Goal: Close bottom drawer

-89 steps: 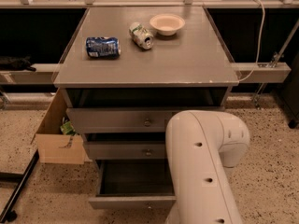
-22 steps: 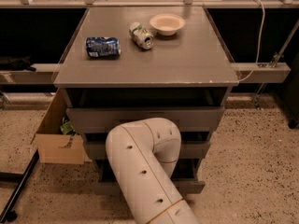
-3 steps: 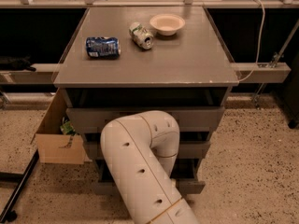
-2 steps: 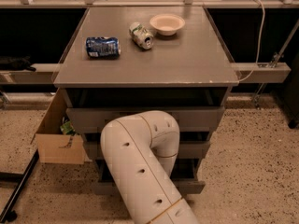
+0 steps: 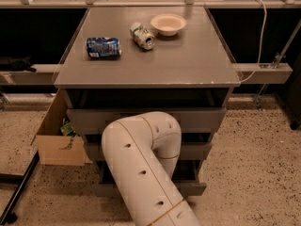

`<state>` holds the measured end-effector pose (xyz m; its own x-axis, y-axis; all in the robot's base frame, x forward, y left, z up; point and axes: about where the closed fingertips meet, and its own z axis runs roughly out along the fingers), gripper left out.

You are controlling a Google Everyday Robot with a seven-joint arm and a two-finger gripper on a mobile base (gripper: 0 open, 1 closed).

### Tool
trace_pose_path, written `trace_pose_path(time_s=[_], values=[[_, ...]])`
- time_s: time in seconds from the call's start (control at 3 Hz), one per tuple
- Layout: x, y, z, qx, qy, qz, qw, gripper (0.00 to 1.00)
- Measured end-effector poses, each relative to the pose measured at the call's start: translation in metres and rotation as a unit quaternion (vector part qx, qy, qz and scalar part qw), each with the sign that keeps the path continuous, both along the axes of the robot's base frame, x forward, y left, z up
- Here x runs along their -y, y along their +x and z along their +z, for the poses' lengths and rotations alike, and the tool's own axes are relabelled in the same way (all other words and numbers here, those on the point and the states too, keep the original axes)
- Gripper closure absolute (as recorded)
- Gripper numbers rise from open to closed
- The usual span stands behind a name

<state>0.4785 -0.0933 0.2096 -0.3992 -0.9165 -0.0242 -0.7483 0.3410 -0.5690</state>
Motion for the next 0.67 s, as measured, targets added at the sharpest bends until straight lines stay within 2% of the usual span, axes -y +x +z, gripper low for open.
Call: trace_pose_path(time_s=[0.33,0.67], values=[[0.0000,0.0000,0.0000,0.000,0.000,0.000,1.0000,0.95],[0.0001,0.0000,0.0000,0.000,0.000,0.000,1.0000,1.00]])
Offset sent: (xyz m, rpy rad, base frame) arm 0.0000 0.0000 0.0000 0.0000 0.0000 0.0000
